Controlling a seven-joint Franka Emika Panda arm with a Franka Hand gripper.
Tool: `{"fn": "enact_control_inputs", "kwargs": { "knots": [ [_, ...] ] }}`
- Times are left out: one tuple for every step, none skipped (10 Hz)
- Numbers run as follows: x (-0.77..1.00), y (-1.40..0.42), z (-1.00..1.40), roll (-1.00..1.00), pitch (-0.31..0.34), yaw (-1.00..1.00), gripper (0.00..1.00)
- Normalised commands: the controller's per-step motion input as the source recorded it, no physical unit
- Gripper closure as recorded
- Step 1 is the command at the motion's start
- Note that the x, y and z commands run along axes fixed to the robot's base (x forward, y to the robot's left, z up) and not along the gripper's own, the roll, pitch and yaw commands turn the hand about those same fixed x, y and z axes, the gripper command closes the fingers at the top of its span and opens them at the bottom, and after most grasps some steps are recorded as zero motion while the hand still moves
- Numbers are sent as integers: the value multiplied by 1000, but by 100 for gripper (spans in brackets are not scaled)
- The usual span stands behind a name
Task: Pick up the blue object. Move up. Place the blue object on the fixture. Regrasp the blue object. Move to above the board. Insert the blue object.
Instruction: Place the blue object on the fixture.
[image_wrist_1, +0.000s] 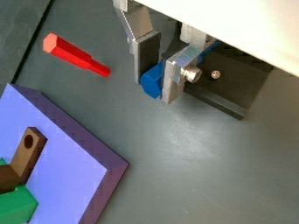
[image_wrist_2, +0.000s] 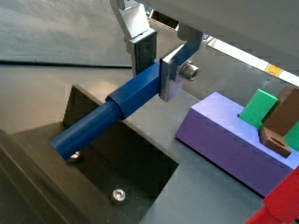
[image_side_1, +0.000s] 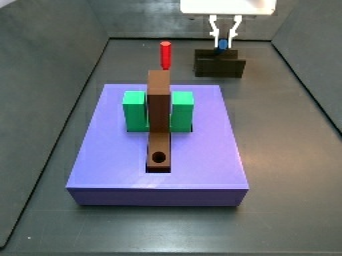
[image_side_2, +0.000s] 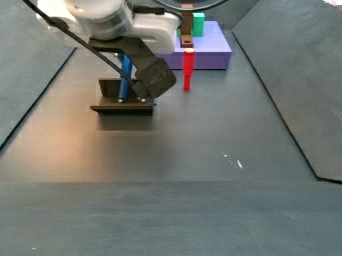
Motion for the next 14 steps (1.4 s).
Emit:
{"fn": "enact_control_inputs", "kwargs": {
  "knots": [
    [0,26,-143,-600,-83,0,100],
    [86,54,-94,-683,-60,0,100],
    [71,60,-97,-369,-89,0,100],
    [123,51,-89,0,-23,0,100],
    [120,37,-100,183,0,0,100],
    [169,0,-49,457,11,9,100],
    [209,0,0,617,129,23,100],
    [157,0,-209,363,63,0,100],
    [131,17,-269,231,11,0,100],
    [86,0,-263,200,0,17,100],
    [9,3,-234,3,0,0,100],
    [0,6,-177,0,0,0,100],
    [0,0,-40,-23,0,0,100],
    [0,29,0,-303,0,0,100]
  ]
}}
